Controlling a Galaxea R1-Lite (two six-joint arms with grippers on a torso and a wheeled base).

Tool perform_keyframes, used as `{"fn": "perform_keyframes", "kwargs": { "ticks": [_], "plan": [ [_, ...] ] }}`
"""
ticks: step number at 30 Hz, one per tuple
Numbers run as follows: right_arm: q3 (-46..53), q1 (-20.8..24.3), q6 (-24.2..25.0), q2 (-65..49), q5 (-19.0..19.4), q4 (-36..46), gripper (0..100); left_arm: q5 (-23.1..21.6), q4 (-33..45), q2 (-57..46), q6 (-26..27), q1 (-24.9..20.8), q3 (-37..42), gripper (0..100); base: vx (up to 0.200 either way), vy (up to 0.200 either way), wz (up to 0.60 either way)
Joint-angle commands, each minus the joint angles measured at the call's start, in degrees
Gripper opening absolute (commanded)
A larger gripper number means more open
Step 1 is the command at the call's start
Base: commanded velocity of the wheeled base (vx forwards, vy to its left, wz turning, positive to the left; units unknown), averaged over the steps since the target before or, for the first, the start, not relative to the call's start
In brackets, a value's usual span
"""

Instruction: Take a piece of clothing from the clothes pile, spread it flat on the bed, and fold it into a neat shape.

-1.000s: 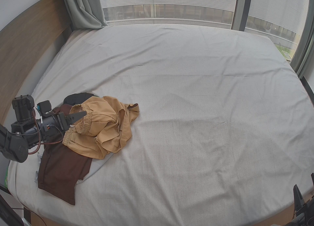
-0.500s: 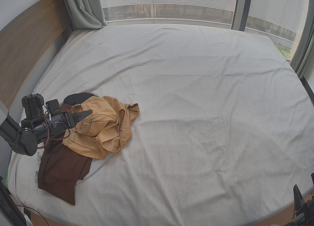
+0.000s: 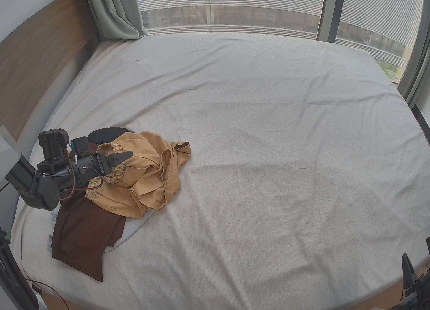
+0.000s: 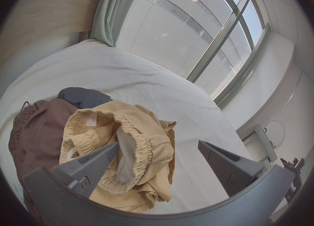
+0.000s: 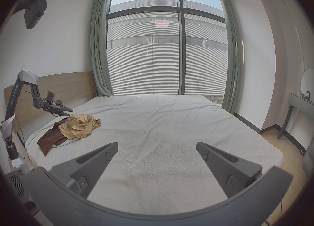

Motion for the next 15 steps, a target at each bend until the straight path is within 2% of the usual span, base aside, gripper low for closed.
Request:
{"fn": "perform_keyframes", "kwargs": {
  "ticks": [1,7,15],
  "plan": [
    [1.0,0.0,-0.1,-0.5,0.0,0.0,100,0.0,0.0,1.7,-0.2,-1.4,-1.4,100,0.0,0.0,0.0],
    [1.0,0.0,-0.1,-0.5,0.0,0.0,100,0.2,0.1,2.4,-0.2,-3.3,-1.8,100,0.0,0.0,0.0],
    [1.0,0.1,-0.1,-0.5,0.0,0.0,100,0.6,-0.2,3.7,0.0,-3.7,-1.8,100,0.0,0.0,0.0]
  ]
}}
